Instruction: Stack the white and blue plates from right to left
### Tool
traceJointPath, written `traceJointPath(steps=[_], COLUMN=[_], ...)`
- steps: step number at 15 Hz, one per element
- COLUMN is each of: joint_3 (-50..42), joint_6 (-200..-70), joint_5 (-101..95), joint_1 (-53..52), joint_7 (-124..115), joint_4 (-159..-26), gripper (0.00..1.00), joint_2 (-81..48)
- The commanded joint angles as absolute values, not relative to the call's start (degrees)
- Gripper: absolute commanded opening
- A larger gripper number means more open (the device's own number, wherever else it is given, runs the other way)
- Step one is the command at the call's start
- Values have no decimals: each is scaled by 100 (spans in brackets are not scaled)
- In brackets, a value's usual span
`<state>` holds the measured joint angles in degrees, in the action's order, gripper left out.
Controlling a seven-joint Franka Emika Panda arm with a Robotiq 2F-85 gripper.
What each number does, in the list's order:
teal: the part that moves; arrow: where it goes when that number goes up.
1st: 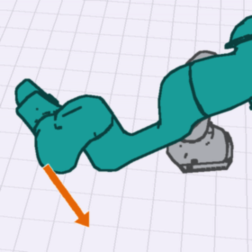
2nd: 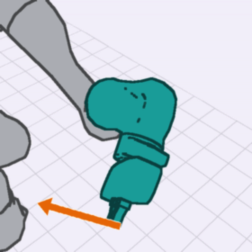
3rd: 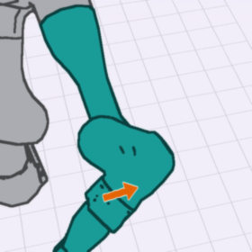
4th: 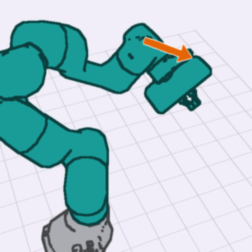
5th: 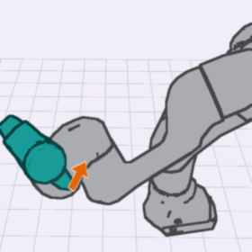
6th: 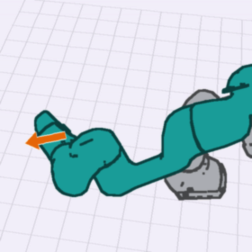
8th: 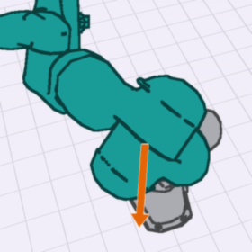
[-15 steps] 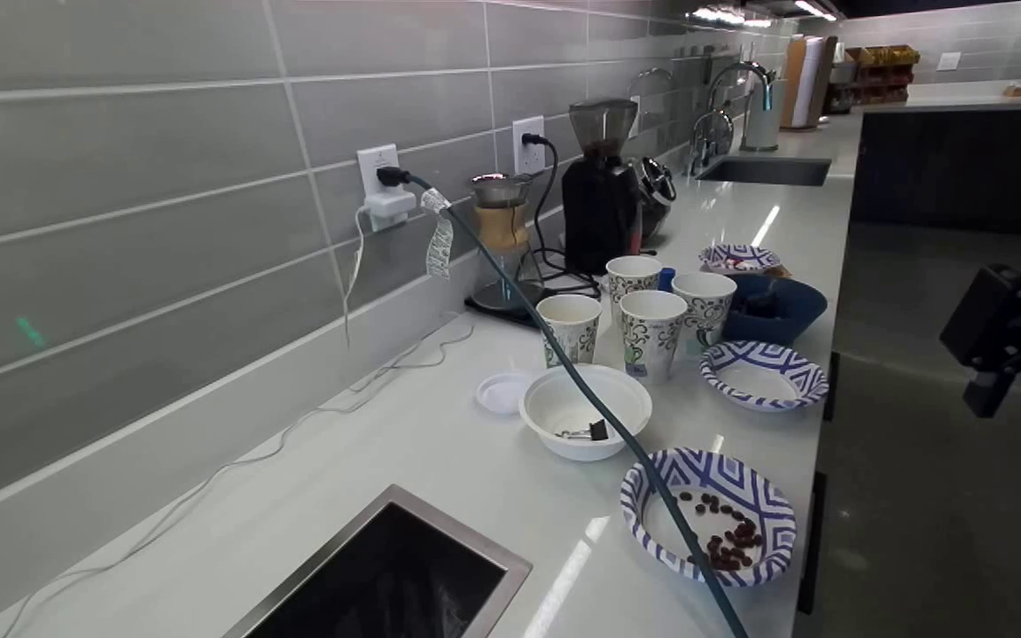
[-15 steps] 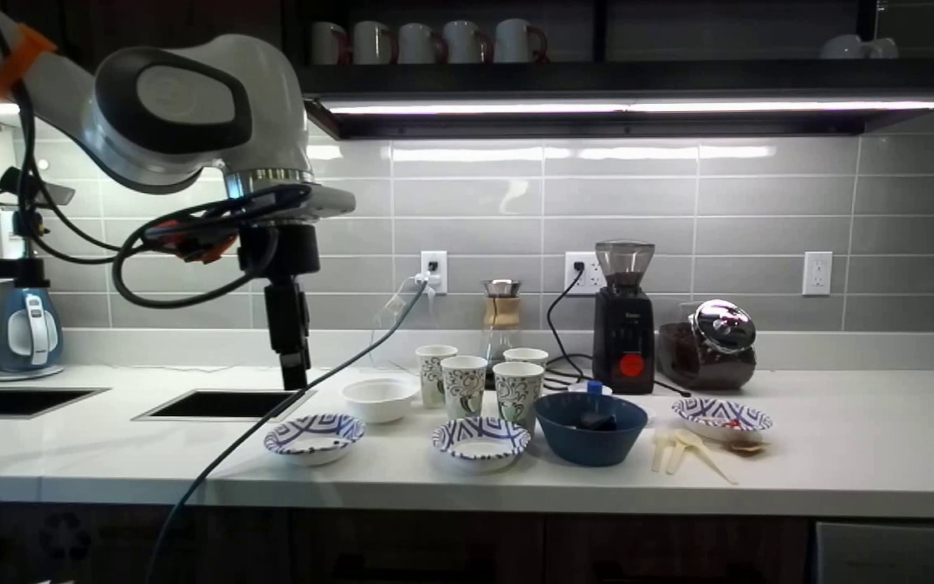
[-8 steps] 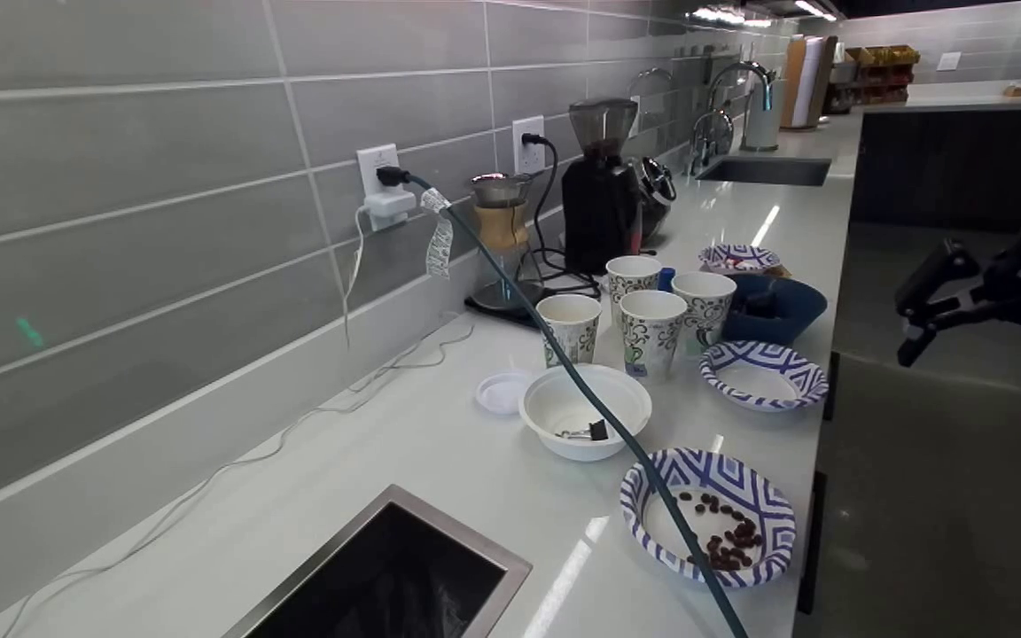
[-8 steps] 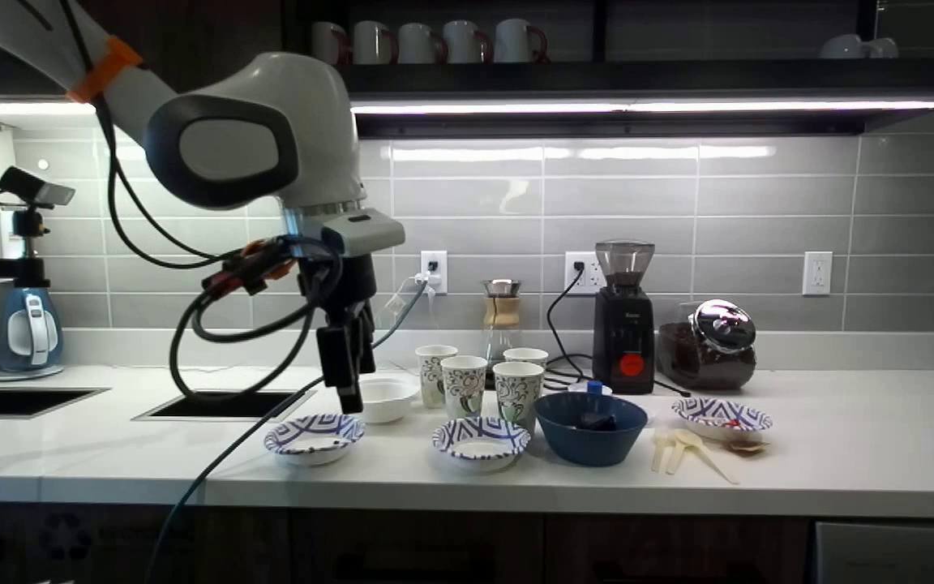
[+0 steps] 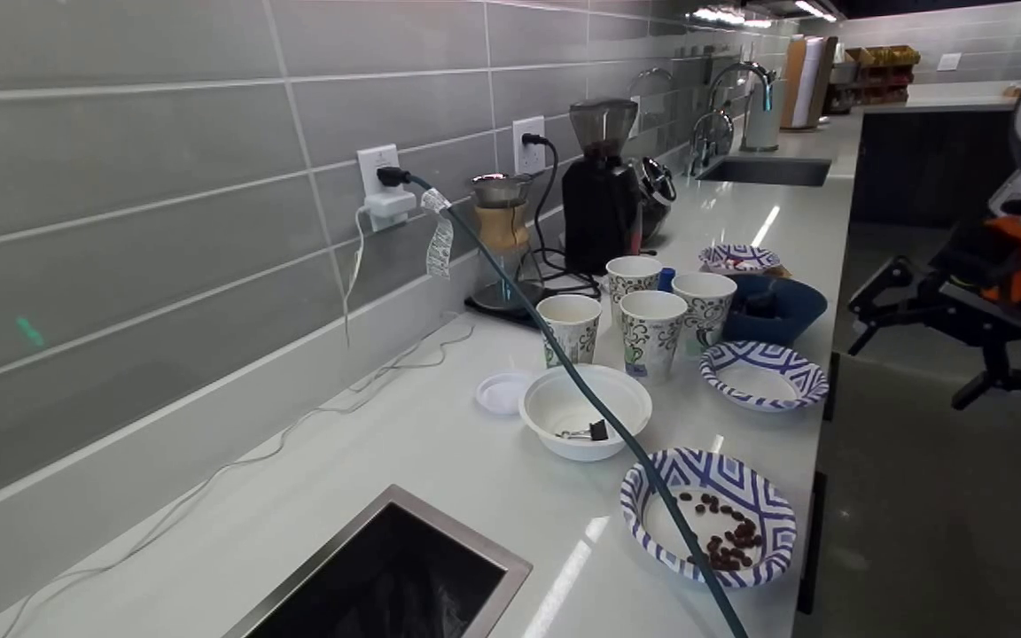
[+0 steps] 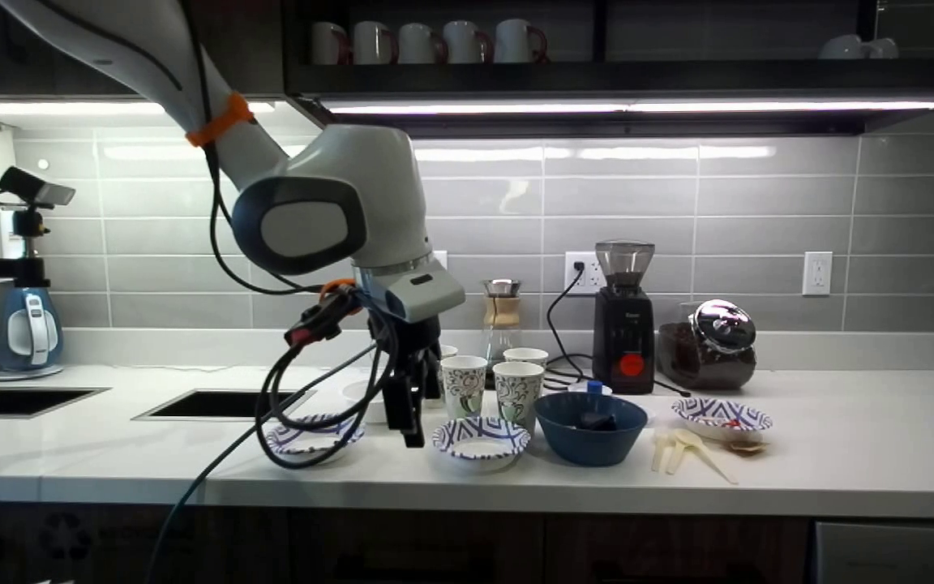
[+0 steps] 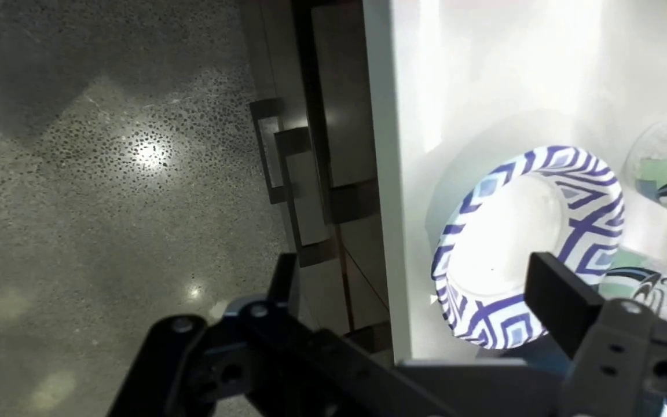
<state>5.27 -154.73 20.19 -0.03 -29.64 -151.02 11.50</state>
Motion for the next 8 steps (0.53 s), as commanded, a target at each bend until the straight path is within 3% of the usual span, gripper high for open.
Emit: traceJointPath(steps=[1,3,4,5,8], joint_3=[436,391,385,398,431], joint_6=[-15737,-15785,-15813,-15875,-16053], joint_5=[2186,2345,2455,2551,2730], joint_1=[-69,-123,-143,-158,-178], joint_7=[-2986,-2847,-2789,-2756,-2662], joint_4=[-14568,-14383,-14290,-14214,-14017], gripper=[100,100,94,76,53], joint_2=[333,59,-81,-205,-505])
